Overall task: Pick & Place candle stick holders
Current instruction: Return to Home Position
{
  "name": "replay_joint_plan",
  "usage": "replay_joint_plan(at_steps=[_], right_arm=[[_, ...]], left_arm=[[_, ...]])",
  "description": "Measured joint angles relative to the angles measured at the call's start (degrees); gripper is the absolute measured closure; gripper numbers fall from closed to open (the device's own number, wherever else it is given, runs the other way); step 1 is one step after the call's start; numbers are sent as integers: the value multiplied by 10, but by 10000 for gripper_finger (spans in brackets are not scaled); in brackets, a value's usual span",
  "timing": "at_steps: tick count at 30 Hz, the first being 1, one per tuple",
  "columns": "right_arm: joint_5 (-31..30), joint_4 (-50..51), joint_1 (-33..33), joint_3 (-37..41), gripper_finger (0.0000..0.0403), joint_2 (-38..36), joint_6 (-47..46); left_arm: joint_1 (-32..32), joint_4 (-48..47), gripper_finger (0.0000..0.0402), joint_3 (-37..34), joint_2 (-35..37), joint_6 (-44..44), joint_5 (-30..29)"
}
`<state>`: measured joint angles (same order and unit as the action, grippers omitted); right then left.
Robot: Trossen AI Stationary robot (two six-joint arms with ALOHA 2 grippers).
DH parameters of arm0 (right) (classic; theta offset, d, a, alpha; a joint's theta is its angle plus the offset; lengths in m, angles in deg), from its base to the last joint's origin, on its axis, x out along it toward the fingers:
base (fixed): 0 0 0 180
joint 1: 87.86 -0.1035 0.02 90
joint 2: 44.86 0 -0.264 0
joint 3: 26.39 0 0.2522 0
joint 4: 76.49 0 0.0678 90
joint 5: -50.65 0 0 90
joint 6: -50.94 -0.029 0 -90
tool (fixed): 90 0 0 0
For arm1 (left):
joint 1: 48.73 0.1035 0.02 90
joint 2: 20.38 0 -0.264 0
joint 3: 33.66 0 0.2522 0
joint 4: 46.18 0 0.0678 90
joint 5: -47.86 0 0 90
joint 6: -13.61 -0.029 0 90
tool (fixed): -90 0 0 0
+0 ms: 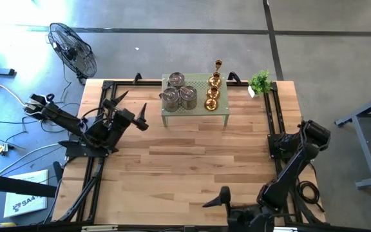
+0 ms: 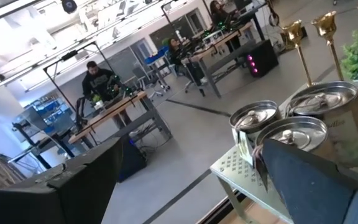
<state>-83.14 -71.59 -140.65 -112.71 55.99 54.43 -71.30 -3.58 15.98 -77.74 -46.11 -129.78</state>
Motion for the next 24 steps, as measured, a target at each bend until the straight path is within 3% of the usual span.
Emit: replay_joint_plan(at_steps=[10, 14, 19, 21, 24], right_arm=[[-7, 0, 23, 0, 12, 0, 1], [-45, 2, 32, 0, 12, 0, 42], [-59, 2, 33, 0, 12, 0, -5], [-22, -2, 33, 0, 12, 0, -8], [46, -23, 33, 0, 12, 0, 26]], left_arm=[[0, -98, 21, 0, 0, 0, -3], [0, -166, 21, 0, 0, 6, -8], [0, -189, 21, 0, -4, 209, -14], [0, -189, 21, 0, -3, 251, 19], [-17, -195, 21, 0, 1, 271, 121]])
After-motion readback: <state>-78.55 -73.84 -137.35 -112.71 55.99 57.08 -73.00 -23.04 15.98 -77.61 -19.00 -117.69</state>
